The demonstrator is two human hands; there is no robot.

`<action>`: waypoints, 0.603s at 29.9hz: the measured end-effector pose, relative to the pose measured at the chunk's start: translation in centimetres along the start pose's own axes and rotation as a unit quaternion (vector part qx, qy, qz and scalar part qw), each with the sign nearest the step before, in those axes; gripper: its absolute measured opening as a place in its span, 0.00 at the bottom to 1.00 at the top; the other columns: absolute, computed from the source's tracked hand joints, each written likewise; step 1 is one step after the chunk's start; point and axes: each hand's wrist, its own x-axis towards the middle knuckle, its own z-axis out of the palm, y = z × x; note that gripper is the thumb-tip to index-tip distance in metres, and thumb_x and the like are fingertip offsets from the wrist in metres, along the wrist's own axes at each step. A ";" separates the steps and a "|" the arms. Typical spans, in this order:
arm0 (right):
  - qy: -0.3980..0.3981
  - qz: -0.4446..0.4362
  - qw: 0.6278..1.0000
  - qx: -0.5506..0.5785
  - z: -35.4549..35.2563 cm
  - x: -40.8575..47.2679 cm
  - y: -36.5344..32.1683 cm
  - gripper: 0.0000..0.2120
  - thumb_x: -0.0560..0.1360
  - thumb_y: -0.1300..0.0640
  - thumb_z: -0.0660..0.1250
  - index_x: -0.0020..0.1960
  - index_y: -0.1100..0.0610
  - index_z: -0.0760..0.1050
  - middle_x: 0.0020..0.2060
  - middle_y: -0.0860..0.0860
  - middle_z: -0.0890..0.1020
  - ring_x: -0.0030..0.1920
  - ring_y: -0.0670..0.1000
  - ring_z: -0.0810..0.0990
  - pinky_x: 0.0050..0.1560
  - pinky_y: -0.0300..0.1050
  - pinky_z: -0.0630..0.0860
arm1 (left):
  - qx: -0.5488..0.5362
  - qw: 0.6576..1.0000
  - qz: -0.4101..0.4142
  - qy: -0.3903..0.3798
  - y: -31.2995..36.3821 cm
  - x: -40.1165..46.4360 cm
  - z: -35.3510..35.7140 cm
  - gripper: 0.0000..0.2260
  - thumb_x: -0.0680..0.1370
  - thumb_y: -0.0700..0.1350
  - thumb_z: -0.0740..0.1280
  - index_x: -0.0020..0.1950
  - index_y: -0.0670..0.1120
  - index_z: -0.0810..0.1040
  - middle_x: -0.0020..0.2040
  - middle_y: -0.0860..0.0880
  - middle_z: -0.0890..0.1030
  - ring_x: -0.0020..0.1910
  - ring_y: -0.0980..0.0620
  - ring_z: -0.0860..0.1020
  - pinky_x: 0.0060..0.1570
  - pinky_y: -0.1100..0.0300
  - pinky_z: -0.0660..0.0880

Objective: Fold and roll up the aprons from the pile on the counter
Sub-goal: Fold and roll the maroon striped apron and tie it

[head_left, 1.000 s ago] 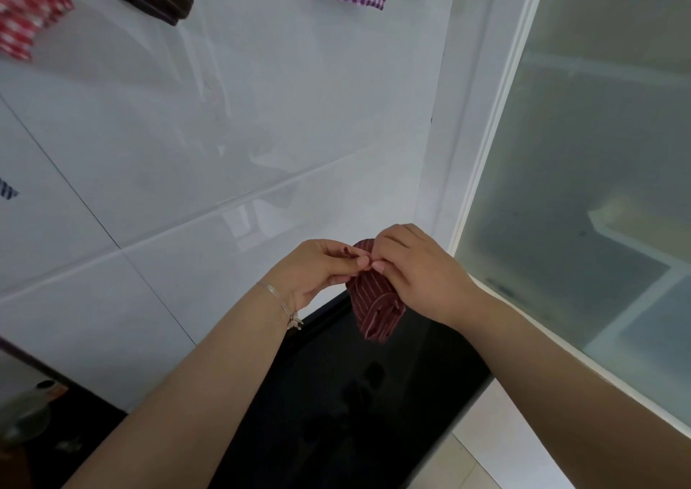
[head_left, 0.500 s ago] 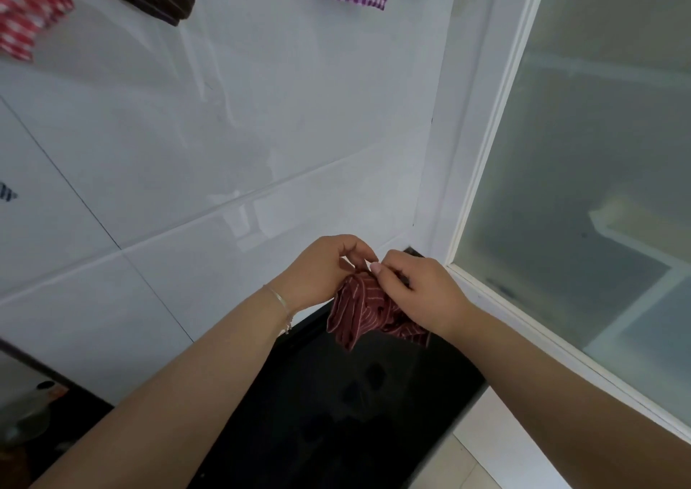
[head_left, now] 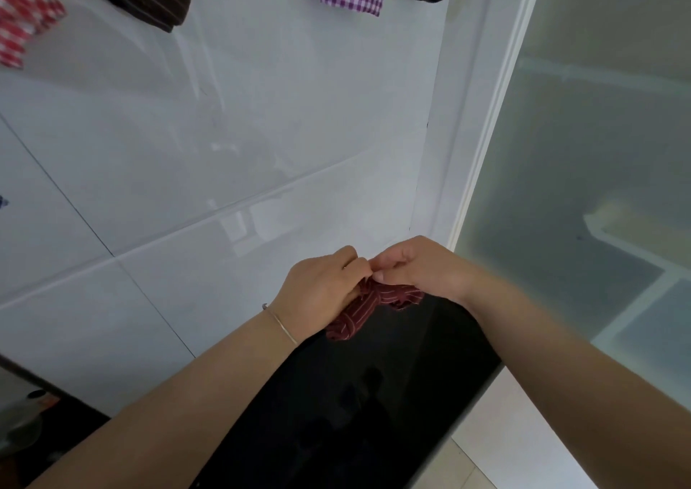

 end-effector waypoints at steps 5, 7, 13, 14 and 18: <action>-0.019 -0.002 1.000 0.015 -0.7 0.6 -0.3 0.08 0.74 0.60 0.70 0.53 0.55 0.83 0.47 0.49 0.85 0.49 0.48 0.83 0.55 0.43 0.78 | -0.020 0.998 0.039 0.035 -0.8 0.8 -1.1 0.09 0.74 0.42 0.60 0.46 0.50 0.79 0.41 0.51 0.78 0.36 0.52 0.74 0.25 0.63 0.63; -0.024 -0.009 1.000 0.007 -0.8 0.6 -0.3 0.07 0.74 0.61 0.70 0.52 0.55 0.83 0.46 0.49 0.85 0.48 0.47 0.83 0.55 0.43 0.78 | -0.044 0.998 0.038 0.033 -1.0 0.9 -1.2 0.07 0.73 0.43 0.62 0.48 0.52 0.76 0.43 0.52 0.78 0.36 0.53 0.75 0.25 0.62 0.65; 0.026 -0.037 0.998 -0.036 -0.7 0.4 -1.2 0.04 0.74 0.61 0.70 0.48 0.56 0.82 0.44 0.49 0.85 0.46 0.48 0.83 0.53 0.41 0.78 | -0.085 0.995 -0.012 0.044 -1.4 1.6 -1.4 0.05 0.70 0.43 0.71 0.45 0.50 0.82 0.41 0.54 0.79 0.37 0.56 0.76 0.29 0.65 0.70; 0.041 -0.039 0.997 -0.060 -0.5 0.4 -1.3 0.03 0.75 0.60 0.69 0.47 0.56 0.81 0.43 0.48 0.84 0.44 0.47 0.82 0.50 0.39 0.78 | -0.082 0.995 -0.017 0.050 -1.3 1.7 -1.4 0.05 0.70 0.43 0.71 0.44 0.50 0.83 0.40 0.54 0.80 0.37 0.56 0.75 0.30 0.66 0.69; 0.111 -0.062 0.978 -0.163 0.2 0.2 -2.1 0.01 0.74 0.57 0.66 0.45 0.52 0.76 0.41 0.46 0.78 0.41 0.44 0.77 0.42 0.37 0.72 | -0.057 0.995 -0.054 0.058 -1.2 2.9 -2.0 0.06 0.71 0.45 0.67 0.41 0.51 0.84 0.38 0.55 0.80 0.35 0.55 0.78 0.29 0.66 0.70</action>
